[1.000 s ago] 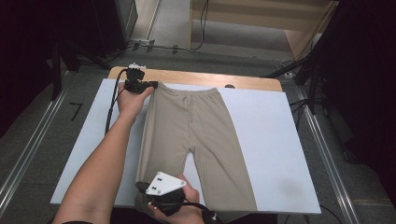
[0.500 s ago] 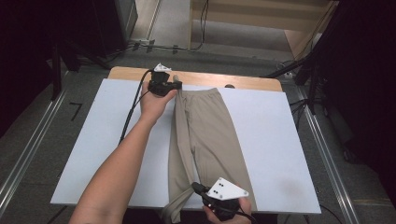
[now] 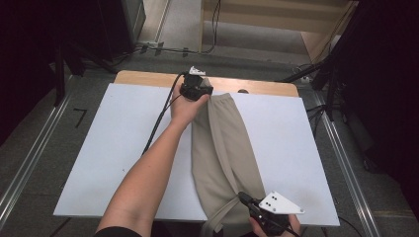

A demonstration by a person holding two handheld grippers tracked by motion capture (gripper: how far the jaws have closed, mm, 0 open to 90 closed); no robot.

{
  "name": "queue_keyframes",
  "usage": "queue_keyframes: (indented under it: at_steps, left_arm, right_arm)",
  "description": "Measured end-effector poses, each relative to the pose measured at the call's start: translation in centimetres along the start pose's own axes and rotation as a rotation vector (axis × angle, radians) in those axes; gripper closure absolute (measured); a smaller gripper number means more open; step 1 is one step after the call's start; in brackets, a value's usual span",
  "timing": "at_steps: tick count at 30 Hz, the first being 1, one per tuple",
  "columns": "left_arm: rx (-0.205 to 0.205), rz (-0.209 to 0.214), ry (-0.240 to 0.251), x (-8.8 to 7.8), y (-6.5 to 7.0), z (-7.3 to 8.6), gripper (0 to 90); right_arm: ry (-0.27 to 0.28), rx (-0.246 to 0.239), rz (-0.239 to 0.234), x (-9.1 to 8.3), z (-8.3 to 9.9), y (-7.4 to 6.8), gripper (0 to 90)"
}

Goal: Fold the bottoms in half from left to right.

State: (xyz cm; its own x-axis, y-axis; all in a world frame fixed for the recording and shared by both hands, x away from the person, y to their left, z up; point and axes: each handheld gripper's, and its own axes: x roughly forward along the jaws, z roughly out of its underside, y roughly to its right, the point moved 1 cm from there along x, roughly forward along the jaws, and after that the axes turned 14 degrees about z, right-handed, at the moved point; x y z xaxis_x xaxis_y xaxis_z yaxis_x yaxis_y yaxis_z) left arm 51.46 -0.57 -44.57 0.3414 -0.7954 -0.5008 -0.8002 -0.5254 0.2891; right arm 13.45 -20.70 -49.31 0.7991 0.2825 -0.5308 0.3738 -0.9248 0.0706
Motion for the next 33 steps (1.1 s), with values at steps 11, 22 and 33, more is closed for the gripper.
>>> queue_keyframes:
  at_steps: [11,22,33]
  left_arm:
    - [-0.006,0.011,-0.043,4.1,0.7,-0.2,63.3]
    - [-0.075,-0.023,-0.011,-0.2,-2.1,1.2,20.6]
    - [-0.157,-0.080,-0.089,0.8,-3.6,5.3,33.4]
  right_arm:
    - [-0.082,0.114,0.179,-1.8,2.5,4.4,86.6]
    - [-0.044,0.081,0.119,-0.4,1.5,1.6,40.9]
    - [-0.107,-0.062,0.017,4.1,0.9,-4.7,34.7]
